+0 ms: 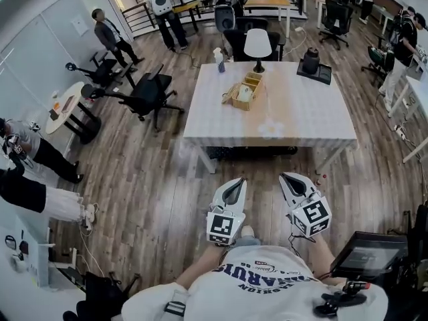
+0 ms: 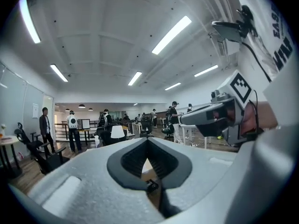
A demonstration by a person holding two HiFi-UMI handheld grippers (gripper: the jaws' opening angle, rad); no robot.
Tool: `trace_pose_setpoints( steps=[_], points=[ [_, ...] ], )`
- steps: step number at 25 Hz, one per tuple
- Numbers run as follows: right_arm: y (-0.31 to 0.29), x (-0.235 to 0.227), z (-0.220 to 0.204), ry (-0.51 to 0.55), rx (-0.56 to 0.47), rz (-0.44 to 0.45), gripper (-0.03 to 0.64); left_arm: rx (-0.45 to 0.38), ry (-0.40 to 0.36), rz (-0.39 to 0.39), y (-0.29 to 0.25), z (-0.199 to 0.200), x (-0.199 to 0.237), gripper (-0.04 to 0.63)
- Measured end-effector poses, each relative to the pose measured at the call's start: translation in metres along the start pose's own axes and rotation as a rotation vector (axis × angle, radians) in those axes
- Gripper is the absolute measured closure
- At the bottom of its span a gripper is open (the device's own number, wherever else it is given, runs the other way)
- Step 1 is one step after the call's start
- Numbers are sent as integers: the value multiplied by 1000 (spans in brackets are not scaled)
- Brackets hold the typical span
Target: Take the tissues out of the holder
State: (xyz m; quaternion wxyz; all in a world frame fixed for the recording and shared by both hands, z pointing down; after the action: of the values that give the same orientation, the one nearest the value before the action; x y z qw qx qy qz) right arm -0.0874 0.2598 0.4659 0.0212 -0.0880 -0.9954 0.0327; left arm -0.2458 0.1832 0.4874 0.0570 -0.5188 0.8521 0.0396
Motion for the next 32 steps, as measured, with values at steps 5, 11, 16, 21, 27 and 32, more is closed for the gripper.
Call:
trace_pose_setpoints(
  steps=[5, 11, 16, 21, 27, 32],
  points=[
    [-57, -12, 6, 31, -6, 14, 611, -18, 84, -28, -38, -14, 51, 592],
    [-70, -27, -4, -7, 16, 36, 611, -66, 109, -87, -66, -15, 73, 592],
    [-80, -53, -19, -33, 83, 63, 611, -57, 133, -125, -86, -19, 80, 592],
    [-102, -81, -23, 15, 76, 89, 611, -28, 140, -115, -110, -23, 91, 592],
    [-148, -136, -20, -19, 27, 179, 611, -8, 123, -49, -174, -28, 116, 592],
    [-191, -190, -20, -27, 20, 108, 611, -2, 130, 21, -224, -28, 145, 592]
  ],
)
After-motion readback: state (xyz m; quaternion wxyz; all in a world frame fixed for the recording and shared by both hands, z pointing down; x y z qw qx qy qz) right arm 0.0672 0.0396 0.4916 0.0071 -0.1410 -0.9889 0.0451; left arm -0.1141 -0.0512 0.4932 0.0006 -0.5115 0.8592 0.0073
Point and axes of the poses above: the fingertips, and each gripper's own axes: y backward along the fingers, x to its left, z out of its top, the point moved 6 cm from there along y, backward along the fingers, and after that the axes turned 5 degrees about -x, right-handed, at the moved point
